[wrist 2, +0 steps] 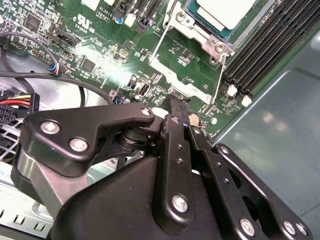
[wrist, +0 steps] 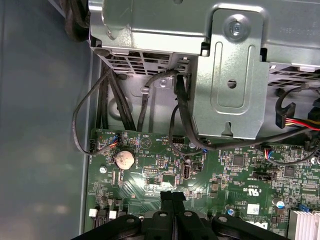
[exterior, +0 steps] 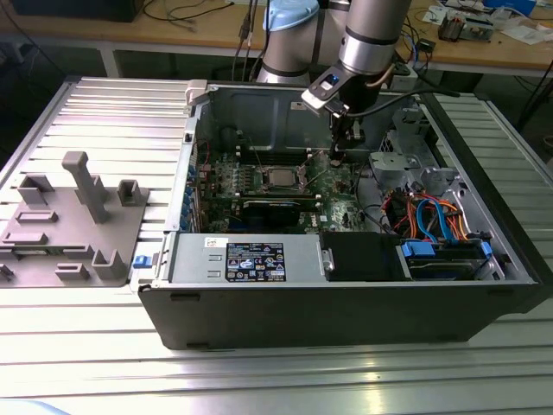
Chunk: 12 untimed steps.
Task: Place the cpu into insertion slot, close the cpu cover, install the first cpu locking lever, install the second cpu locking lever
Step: 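Close the cpu cover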
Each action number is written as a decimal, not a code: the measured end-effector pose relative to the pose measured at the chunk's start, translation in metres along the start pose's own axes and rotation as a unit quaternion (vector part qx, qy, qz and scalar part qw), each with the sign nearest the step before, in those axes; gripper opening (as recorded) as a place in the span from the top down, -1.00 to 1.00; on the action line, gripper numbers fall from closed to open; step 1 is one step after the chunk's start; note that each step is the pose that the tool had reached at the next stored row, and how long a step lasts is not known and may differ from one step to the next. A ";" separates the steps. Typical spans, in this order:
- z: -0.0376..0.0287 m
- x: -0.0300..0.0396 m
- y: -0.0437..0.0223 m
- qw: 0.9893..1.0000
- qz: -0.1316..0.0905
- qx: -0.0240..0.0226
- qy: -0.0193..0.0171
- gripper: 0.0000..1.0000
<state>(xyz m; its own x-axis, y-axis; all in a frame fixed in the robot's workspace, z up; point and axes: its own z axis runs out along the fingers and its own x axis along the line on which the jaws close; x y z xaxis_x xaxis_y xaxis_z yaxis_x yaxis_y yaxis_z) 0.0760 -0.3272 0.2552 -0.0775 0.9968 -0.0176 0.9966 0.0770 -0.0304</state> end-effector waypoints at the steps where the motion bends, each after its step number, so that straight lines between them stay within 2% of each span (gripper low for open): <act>1: 0.0003 0.0000 0.0000 1.000 0.000 0.000 0.000 0.79; 12: 0.0033 0.0005 0.0002 1.000 0.000 0.000 0.000 0.79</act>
<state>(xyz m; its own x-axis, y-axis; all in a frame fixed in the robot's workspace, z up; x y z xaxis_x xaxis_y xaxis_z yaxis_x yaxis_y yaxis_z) 0.0760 -0.3268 0.2519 -0.0776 0.9968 -0.0176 0.9966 0.0771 -0.0304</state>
